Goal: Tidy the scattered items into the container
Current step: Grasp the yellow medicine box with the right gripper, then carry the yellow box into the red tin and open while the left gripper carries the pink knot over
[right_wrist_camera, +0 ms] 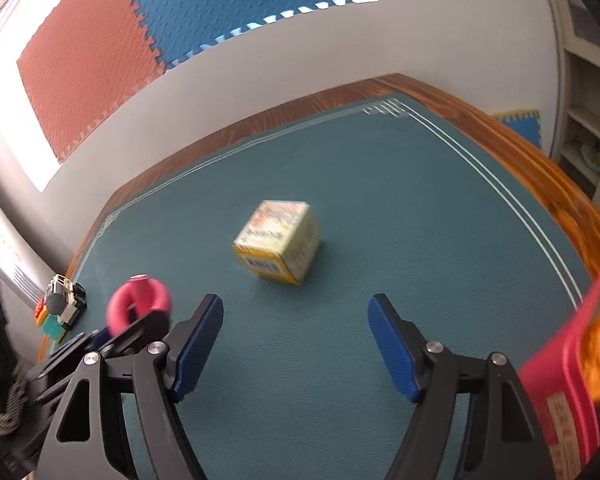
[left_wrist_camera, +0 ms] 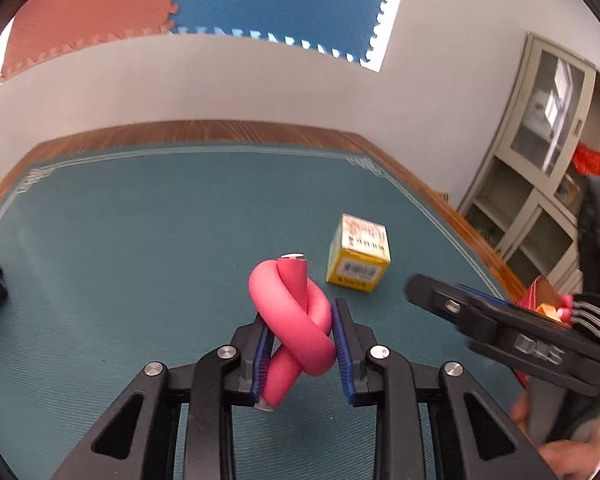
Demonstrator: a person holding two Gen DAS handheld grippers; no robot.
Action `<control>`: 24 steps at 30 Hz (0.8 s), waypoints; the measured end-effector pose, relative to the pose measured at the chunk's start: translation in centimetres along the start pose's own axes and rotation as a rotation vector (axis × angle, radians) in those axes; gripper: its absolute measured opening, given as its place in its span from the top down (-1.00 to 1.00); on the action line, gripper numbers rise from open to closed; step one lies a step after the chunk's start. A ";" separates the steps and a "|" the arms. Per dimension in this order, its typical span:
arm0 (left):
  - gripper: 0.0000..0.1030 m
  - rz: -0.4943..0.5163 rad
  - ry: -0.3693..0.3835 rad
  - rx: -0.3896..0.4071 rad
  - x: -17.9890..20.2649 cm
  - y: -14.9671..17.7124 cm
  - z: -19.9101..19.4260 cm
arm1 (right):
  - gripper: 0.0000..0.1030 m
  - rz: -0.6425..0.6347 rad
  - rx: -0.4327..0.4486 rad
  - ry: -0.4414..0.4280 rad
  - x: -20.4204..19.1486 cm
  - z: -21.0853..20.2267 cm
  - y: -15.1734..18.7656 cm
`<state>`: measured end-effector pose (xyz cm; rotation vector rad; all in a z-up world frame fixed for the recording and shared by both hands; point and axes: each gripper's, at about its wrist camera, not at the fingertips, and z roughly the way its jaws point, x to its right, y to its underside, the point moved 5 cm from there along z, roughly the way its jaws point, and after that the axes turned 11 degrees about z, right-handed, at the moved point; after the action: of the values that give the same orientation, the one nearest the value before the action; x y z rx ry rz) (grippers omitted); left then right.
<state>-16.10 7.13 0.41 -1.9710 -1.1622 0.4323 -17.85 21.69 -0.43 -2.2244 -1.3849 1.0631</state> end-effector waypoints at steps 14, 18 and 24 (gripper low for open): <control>0.42 -0.044 -0.016 -0.022 -1.3 -0.1 1.2 | -0.52 -0.044 -0.050 0.119 -3.2 7.9 -2.3; 0.42 -0.044 -0.017 -0.031 -1.5 0.1 1.5 | -0.12 -0.050 -0.079 0.143 -2.5 8.9 -2.1; 0.42 -0.035 -0.021 -0.043 -1.5 0.2 2.1 | 0.08 -0.093 -0.018 0.138 -3.1 5.7 -1.6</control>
<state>-18.09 6.77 -1.25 -1.9840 -1.2267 0.4142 -23.79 19.11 -2.06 -2.1780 -1.4280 0.8525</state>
